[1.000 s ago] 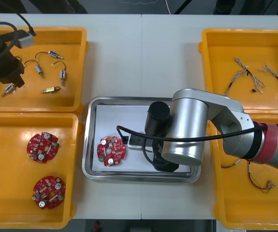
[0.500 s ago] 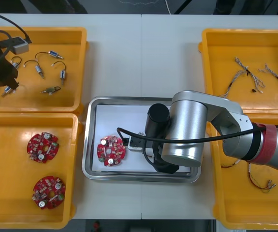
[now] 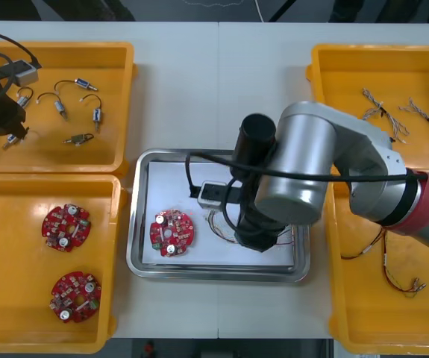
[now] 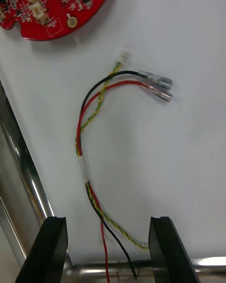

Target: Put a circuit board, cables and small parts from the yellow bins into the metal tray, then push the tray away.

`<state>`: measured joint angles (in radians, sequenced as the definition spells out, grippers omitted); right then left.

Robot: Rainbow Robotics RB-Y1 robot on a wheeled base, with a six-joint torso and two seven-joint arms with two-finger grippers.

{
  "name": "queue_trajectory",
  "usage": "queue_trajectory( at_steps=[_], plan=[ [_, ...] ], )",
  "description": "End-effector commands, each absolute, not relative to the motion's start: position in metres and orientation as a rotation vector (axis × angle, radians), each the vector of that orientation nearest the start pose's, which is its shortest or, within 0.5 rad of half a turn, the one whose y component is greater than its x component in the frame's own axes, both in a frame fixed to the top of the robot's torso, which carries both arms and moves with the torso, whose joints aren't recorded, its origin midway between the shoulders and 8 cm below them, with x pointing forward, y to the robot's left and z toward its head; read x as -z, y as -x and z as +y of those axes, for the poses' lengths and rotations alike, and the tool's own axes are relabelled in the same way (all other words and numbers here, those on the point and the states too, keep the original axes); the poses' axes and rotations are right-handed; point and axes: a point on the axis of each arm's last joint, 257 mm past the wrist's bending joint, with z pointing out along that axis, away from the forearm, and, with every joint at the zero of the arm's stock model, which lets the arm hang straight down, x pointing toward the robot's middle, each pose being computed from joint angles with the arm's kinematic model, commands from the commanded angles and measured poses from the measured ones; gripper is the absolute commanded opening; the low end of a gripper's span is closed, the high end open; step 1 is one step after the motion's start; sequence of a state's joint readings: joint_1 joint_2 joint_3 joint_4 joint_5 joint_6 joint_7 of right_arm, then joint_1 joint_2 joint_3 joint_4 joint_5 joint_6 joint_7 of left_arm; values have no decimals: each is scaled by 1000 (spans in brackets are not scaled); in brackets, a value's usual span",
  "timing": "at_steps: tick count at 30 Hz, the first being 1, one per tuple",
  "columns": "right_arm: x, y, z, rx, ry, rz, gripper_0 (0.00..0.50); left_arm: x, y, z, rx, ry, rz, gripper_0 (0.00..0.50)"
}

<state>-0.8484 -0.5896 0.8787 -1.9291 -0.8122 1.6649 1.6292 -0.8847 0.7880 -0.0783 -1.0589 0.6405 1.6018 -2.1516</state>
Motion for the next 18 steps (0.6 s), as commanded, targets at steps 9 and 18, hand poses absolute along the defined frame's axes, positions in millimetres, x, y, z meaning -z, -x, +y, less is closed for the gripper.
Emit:
queue_trajectory(
  at_steps=[9, 18],
  plan=[
    [154, -402, -75, 230, 1631, 2158, 500, 151, -582, 448, -459, -970, 2548, 500],
    [92, -422, -88, 221, 1456, 2071, 500, 173, -590, 451, -473, -969, 2538, 500]
  ],
)
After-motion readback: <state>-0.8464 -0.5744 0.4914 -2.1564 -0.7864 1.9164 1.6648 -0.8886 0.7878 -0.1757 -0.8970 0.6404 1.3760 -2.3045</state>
